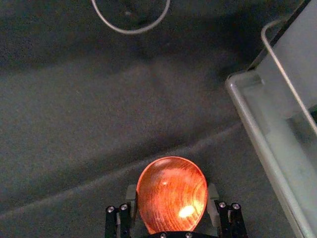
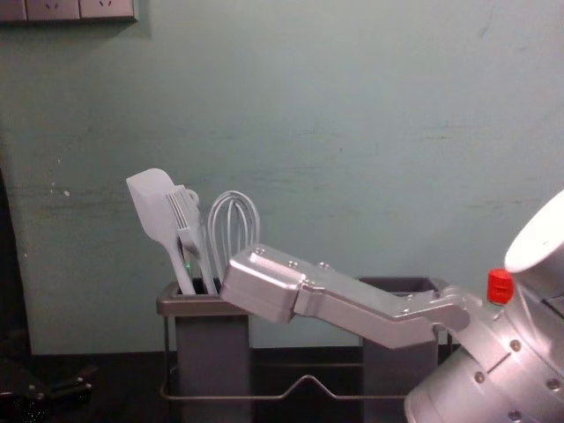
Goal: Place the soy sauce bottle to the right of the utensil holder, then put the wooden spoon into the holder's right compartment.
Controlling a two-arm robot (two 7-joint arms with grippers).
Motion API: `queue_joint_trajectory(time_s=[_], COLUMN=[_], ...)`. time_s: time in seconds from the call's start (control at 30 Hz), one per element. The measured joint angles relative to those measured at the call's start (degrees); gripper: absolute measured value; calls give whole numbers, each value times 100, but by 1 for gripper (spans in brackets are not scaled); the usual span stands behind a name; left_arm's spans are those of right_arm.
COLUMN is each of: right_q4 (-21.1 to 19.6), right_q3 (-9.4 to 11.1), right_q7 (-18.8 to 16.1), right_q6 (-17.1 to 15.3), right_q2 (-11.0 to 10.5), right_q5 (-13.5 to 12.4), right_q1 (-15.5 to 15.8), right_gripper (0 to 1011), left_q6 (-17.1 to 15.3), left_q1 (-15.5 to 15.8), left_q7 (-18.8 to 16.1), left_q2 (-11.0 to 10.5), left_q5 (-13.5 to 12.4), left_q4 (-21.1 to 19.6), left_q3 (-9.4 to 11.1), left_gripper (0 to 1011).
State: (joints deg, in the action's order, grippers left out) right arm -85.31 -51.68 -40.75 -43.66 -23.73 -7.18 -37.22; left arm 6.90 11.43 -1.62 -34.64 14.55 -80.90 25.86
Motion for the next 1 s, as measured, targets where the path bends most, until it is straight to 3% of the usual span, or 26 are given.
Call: queue_joint_trajectory(time_s=[0.33, 0.8, 1.0], right_q4=[-618, -2099, -2589], right_q3=[529, 1776, 2283], right_q7=[368, 1231, 1644], right_q6=[363, 988, 1165], right_q2=[-176, -500, -468], right_q5=[-11, -206, -289], right_q1=[460, 1397, 1792], right_gripper=[837, 838, 838], left_q6=[0, 0, 0], left_q1=[0, 0, 0], left_q7=[0, 0, 0], left_q2=[0, 0, 0], left_q5=[0, 0, 0], left_q4=[0, 0, 0], left_q3=[0, 0, 0], left_gripper=[1005, 1005, 1005])
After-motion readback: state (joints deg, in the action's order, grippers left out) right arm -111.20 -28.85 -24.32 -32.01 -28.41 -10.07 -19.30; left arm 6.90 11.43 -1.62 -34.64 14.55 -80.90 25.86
